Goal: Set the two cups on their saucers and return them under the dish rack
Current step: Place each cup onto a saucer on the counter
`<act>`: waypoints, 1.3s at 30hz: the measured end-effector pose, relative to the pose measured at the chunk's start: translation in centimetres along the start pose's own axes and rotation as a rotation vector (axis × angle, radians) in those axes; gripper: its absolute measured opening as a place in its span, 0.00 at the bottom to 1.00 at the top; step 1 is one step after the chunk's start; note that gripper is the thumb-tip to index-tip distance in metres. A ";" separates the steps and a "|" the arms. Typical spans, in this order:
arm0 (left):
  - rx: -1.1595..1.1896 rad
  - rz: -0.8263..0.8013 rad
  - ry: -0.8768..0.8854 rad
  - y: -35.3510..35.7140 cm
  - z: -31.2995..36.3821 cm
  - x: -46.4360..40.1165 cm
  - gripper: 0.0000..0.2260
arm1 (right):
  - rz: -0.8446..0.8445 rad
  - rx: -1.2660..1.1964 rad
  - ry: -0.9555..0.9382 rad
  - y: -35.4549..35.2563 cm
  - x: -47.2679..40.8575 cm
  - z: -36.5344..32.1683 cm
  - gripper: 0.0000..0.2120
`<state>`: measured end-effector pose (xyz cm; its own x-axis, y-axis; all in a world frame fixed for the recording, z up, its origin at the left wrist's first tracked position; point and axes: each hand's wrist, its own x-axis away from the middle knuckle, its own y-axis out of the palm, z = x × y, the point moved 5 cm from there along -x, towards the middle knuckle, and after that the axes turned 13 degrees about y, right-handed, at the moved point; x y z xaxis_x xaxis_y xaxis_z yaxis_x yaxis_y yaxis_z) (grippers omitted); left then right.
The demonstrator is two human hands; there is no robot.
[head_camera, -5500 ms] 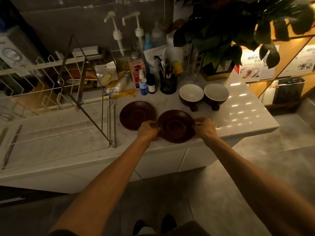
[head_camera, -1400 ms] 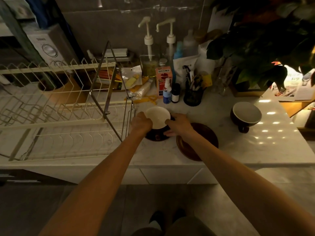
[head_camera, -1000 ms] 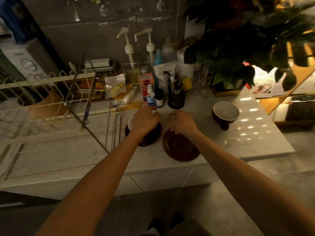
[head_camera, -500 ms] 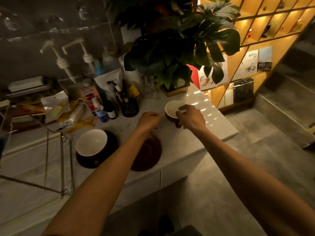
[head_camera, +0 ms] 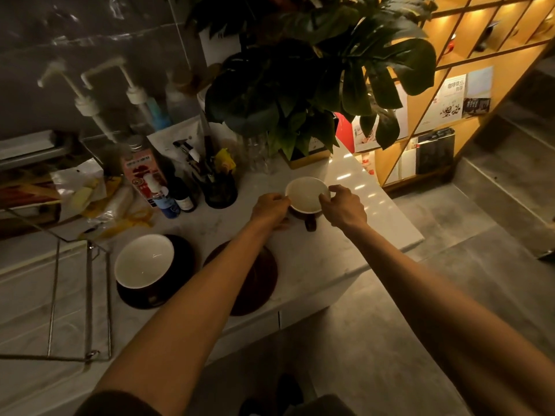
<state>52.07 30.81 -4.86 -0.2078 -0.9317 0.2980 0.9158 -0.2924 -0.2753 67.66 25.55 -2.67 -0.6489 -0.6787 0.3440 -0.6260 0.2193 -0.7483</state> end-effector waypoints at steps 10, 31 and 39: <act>0.137 -0.020 -0.009 1.7 -0.6 -1.1 0.18 | -0.103 -0.179 0.107 1.0 -2.7 1.1 0.25; 0.098 0.189 0.052 -7.4 -1.4 5.9 0.21 | -0.132 -0.204 -0.114 2.9 6.7 -2.7 0.13; 0.162 0.165 -0.032 -11.4 -4.2 12.5 0.18 | -0.257 -0.186 -0.156 5.5 13.4 -2.3 0.05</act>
<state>37.61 21.63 -1.80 -0.0422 -0.9557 0.2912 0.9802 -0.0960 -0.1730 54.54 19.30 -0.84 -0.3950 -0.8239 0.4065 -0.8380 0.1416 -0.5270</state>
